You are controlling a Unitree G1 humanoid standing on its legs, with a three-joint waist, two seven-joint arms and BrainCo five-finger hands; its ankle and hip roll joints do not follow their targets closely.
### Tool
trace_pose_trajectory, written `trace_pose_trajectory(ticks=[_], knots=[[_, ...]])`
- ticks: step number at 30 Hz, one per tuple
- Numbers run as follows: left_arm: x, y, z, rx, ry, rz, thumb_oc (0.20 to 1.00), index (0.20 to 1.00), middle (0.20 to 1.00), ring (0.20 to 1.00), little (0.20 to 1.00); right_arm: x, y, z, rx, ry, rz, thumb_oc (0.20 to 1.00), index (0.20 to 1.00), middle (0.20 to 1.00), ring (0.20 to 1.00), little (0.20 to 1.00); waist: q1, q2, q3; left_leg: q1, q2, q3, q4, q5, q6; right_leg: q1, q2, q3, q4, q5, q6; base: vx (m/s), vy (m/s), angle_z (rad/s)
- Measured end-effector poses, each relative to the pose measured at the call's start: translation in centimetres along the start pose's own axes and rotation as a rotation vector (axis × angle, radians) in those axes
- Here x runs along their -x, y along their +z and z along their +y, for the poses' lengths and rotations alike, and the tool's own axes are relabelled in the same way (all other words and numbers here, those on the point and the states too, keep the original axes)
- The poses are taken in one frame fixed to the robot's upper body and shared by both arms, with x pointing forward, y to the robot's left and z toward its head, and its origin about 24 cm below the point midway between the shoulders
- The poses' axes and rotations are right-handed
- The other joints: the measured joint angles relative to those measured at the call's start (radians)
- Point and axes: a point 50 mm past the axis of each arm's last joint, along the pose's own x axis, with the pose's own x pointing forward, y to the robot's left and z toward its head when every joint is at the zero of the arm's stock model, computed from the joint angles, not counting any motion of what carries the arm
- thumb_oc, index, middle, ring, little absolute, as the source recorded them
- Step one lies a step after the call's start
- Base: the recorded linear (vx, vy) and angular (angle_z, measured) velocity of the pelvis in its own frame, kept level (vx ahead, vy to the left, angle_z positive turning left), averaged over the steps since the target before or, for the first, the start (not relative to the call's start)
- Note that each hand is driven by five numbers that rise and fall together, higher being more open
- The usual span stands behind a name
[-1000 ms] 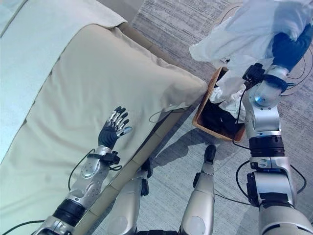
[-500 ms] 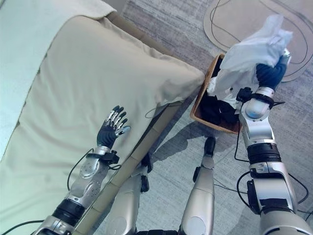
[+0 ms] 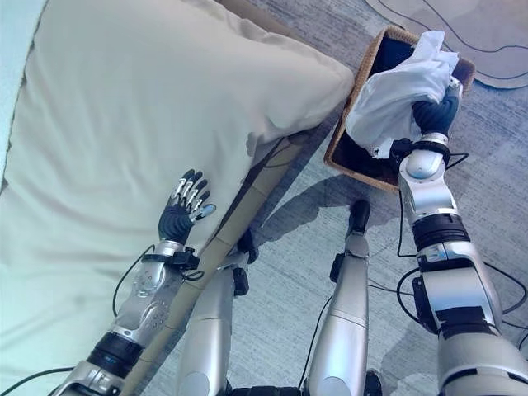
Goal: Pick up clothes into the bucket
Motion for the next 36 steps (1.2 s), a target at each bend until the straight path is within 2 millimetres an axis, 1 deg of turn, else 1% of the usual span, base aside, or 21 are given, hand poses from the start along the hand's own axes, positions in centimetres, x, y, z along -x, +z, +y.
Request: trace_pose_trajectory(ticks=[3, 6, 8, 11, 12, 14, 18, 19, 20, 32, 36], knots=[[-0.1, 0.6, -0.2, 0.007, -0.004, -0.035, 1.000, 1.000, 1.000, 1.000, 1.000, -0.9, 0.7, -0.5, 0.026, -0.018, -0.006, 0.200, 0.200, 0.200, 0.200, 0.200, 0.006, 0.000, 0.001, -0.059, 0.005, -0.020, 0.056, -0.010, -0.006, -0.054, 0.001, 0.006, 0.059, -0.020, -0.013, 0.01, -0.017, 0.10], [0.1, 0.4, -0.4, 0.016, -0.008, -0.022, 1.000, 1.000, 1.000, 1.000, 1.000, -1.6, 1.9, -0.8, 0.017, -0.035, -0.029, 0.200, 0.200, 0.200, 0.200, 0.200, 0.010, 0.001, 0.001, -0.095, 0.010, -0.021, 0.082, -0.012, -0.009, -0.089, 0.005, 0.011, 0.068, -0.023, -0.008, 0.01, -0.002, 0.00], [0.1, 0.3, -0.5, 0.017, -0.014, -0.019, 1.000, 1.000, 1.000, 1.000, 1.000, -1.8, 2.1, -0.7, 0.023, -0.037, -0.028, 0.200, 0.200, 0.200, 0.200, 0.200, 0.008, 0.001, 0.001, -0.104, 0.009, -0.023, 0.090, -0.015, -0.012, -0.096, 0.006, 0.014, 0.066, -0.023, -0.008, 0.02, 0.022, -0.04], [0.1, 0.2, -0.6, 0.016, -0.021, -0.013, 1.000, 1.000, 1.000, 1.000, 1.000, -1.7, 1.5, -0.8, 0.054, -0.031, -0.015, 0.200, 0.200, 0.200, 0.200, 0.200, 0.007, 0.001, 0.002, -0.110, 0.006, -0.022, 0.097, -0.015, -0.012, -0.104, 0.006, 0.023, 0.072, -0.023, -0.008, 0.00, 0.000, 0.00], [0.2, 0.0, -0.8, 0.015, -0.029, -0.006, 1.000, 1.000, 1.000, 1.000, 1.000, -1.6, 0.8, -0.9, 0.072, -0.034, 0.011, 0.200, 0.200, 0.200, 0.200, 0.200, 0.011, 0.002, 0.002, -0.111, 0.005, -0.022, 0.097, -0.015, -0.013, -0.106, 0.006, 0.023, 0.073, -0.023, -0.008, 0.00, 0.000, 0.00], [0.3, -0.2, -1.1, 0.014, -0.043, 0.004, 1.000, 1.000, 1.000, 1.000, 1.000, -1.5, 0.2, -1.1, 0.089, -0.037, 0.030, 0.200, 0.200, 0.200, 0.200, 0.200, 0.016, 0.002, 0.002, -0.114, 0.005, -0.020, 0.096, -0.015, -0.013, -0.113, 0.005, 0.025, 0.076, -0.023, -0.008, 0.00, 0.000, 0.00], [0.2, -0.1, -1.2, 0.021, -0.049, 0.003, 1.000, 1.000, 1.000, 1.000, 1.000, -1.5, -0.2, -1.4, 0.105, -0.041, 0.043, 0.200, 0.200, 0.200, 0.200, 0.200, 0.030, 0.007, 0.005, -0.123, 0.000, -0.017, 0.095, -0.015, -0.012, -0.132, 0.003, 0.034, 0.095, -0.025, -0.009, 0.00, 0.001, 0.01], [0.2, -0.1, -1.2, 0.021, -0.048, 0.003, 1.000, 1.000, 1.000, 1.000, 1.000, -1.4, -0.3, -1.4, 0.106, -0.040, 0.044, 0.225, 0.225, 0.225, 0.225, 0.225, 0.030, 0.009, 0.006, -0.123, -0.002, -0.018, 0.095, -0.015, -0.013, -0.133, 0.000, 0.034, 0.100, -0.027, -0.010, 0.02, 0.001, 0.07], [0.2, -0.1, -1.2, 0.018, -0.051, 0.003, 1.000, 1.000, 1.000, 1.000, 1.000, -1.4, -0.5, -1.4, 0.110, -0.040, 0.048, 1.000, 1.000, 1.000, 1.000, 1.000, 0.031, 0.010, 0.006, -0.123, -0.004, -0.019, 0.095, -0.015, -0.013, -0.135, -0.002, 0.034, 0.107, -0.031, -0.013, 0.01, -0.013, 0.10], [0.1, 0.2, -1.0, 0.004, -0.055, -0.010, 1.000, 1.000, 1.000, 1.000, 1.000, -1.3, -0.6, -1.5, 0.137, -0.044, 0.042, 1.000, 1.000, 1.000, 1.000, 1.000, 0.031, 0.010, 0.006, -0.119, -0.005, -0.024, 0.102, -0.015, -0.012, -0.130, -0.003, 0.034, 0.112, -0.032, -0.016, 0.00, -0.002, 0.01], [0.0, 0.2, -1.0, 0.005, -0.056, -0.010, 1.000, 1.000, 1.000, 1.000, 1.000, -1.3, -0.7, -1.5, 0.139, -0.050, 0.045, 1.000, 1.000, 1.000, 1.000, 1.000, 0.031, 0.010, 0.006, -0.102, -0.004, -0.026, 0.098, -0.015, -0.012, -0.105, 0.000, 0.031, 0.096, -0.028, -0.015, 0.00, -0.002, -0.01]])
